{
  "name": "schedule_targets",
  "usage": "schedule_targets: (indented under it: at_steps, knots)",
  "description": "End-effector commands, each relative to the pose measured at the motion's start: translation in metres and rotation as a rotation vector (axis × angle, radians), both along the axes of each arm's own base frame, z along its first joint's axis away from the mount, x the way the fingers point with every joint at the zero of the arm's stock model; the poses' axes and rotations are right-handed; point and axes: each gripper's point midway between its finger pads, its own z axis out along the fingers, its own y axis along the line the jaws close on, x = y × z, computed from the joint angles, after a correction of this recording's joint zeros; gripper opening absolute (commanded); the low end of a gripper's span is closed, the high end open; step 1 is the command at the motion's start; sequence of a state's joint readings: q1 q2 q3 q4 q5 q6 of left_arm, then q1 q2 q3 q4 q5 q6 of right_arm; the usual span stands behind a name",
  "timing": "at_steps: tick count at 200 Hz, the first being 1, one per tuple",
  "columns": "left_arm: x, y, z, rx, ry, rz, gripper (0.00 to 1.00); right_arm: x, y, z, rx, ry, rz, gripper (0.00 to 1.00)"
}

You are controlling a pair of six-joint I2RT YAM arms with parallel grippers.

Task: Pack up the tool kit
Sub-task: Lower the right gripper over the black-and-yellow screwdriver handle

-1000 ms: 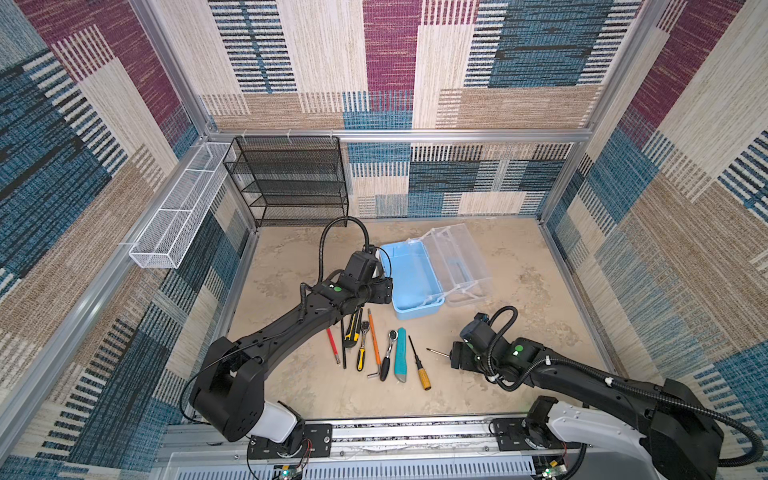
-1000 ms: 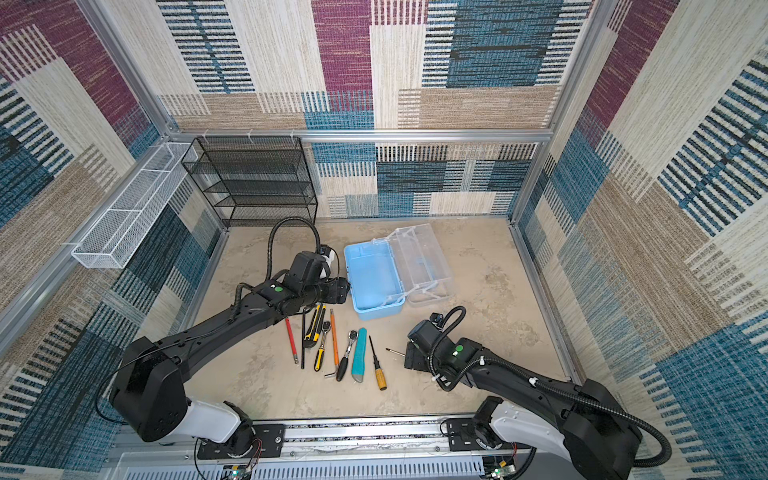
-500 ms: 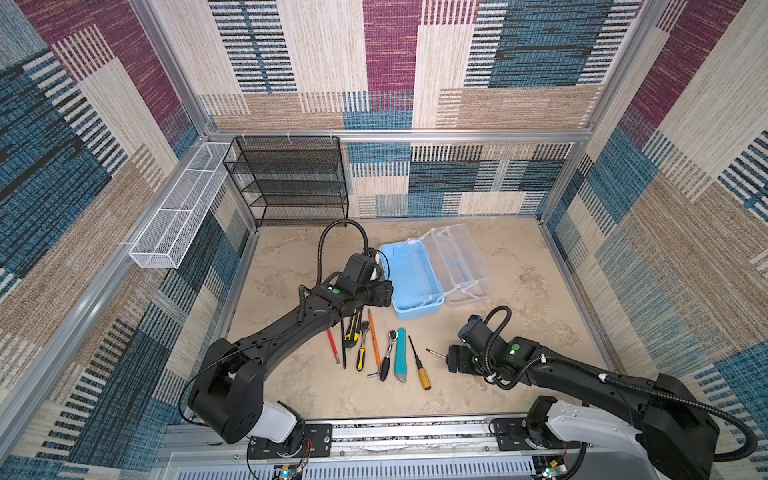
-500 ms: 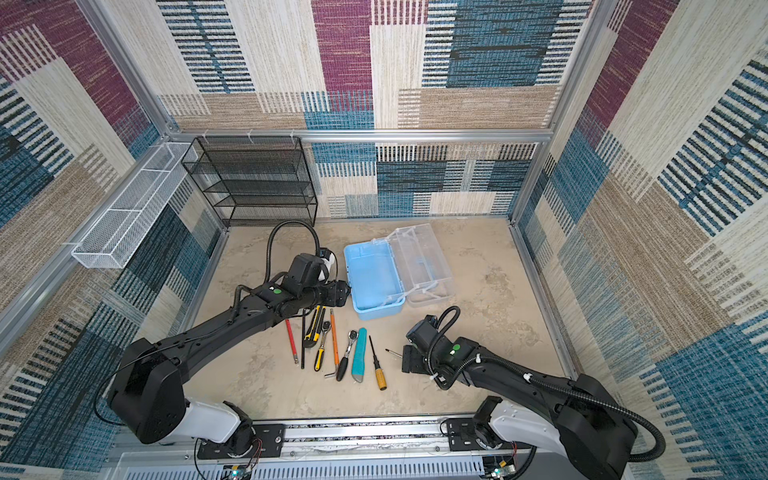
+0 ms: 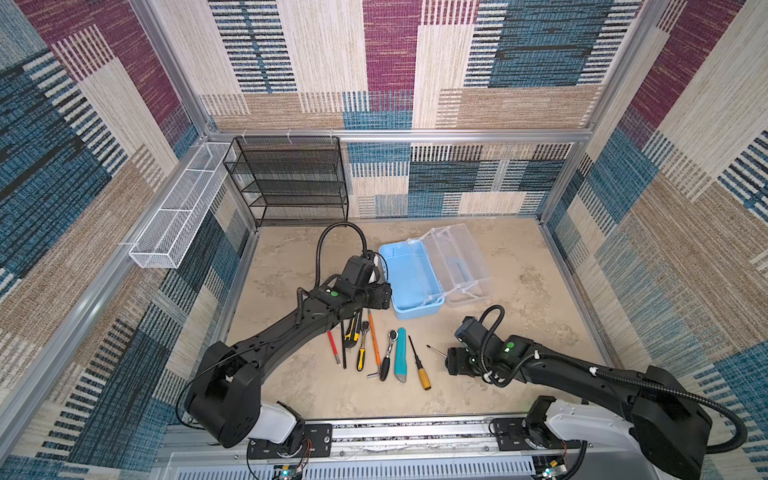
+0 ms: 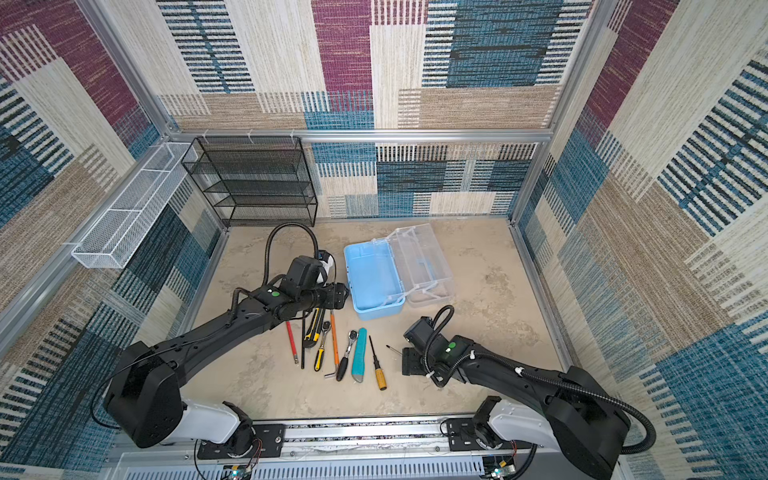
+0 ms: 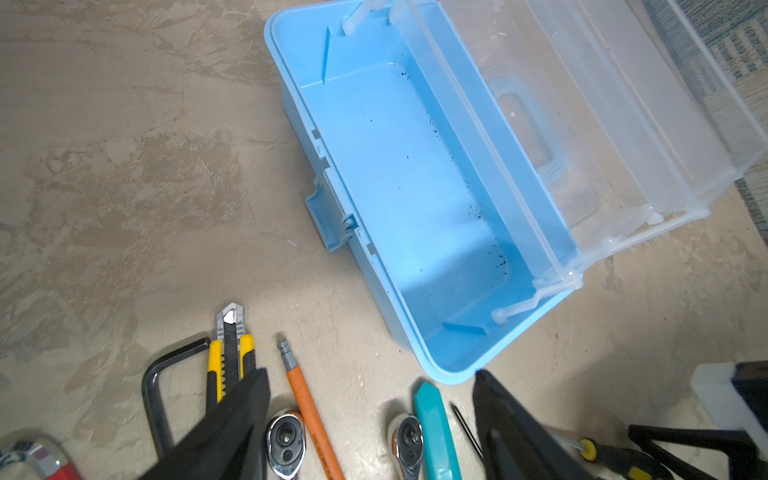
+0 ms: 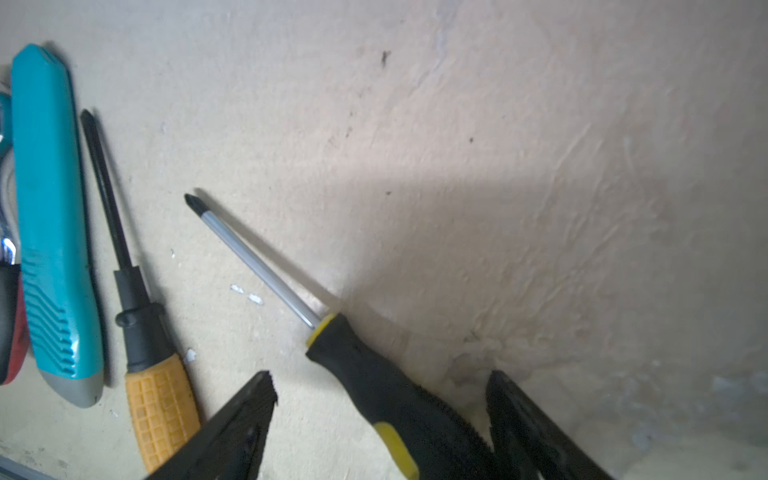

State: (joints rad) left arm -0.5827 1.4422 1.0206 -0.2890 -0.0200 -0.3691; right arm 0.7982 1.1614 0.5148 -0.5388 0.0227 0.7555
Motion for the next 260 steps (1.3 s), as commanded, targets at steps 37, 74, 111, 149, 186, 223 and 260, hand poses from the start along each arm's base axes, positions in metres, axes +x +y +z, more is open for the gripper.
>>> schedule_targets:
  at_steps: [37, 74, 111, 149, 186, 223, 260]
  knots:
    - [0.001, 0.005, 0.004, -0.009, -0.019, 0.025, 0.80, -0.004, 0.010, -0.003, 0.039, 0.029, 0.027, 0.72]
    - [0.000, 0.007, 0.005, -0.010, -0.021, 0.024, 0.81, -0.003, 0.012, -0.009, 0.035, 0.041, 0.028, 0.65]
    - [-0.002, 0.012, 0.003, -0.003, -0.015, 0.036, 0.80, 0.000, 0.014, -0.014, 0.010, 0.055, 0.036, 0.61]
    - [-0.003, 0.015, 0.002, -0.011, -0.011, 0.044, 0.80, -0.001, 0.011, -0.012, -0.008, 0.050, 0.053, 0.64]
    - [-0.005, 0.015, 0.002, -0.020, -0.007, 0.043, 0.80, -0.006, 0.006, -0.012, -0.029, 0.065, 0.069, 0.66]
    - [-0.008, 0.016, 0.000, -0.029, -0.004, 0.046, 0.80, -0.010, 0.001, -0.013, -0.046, 0.080, 0.067, 0.65]
    - [-0.012, 0.015, -0.005, -0.046, 0.013, 0.048, 0.80, -0.013, 0.001, -0.012, -0.042, 0.093, 0.073, 0.64]
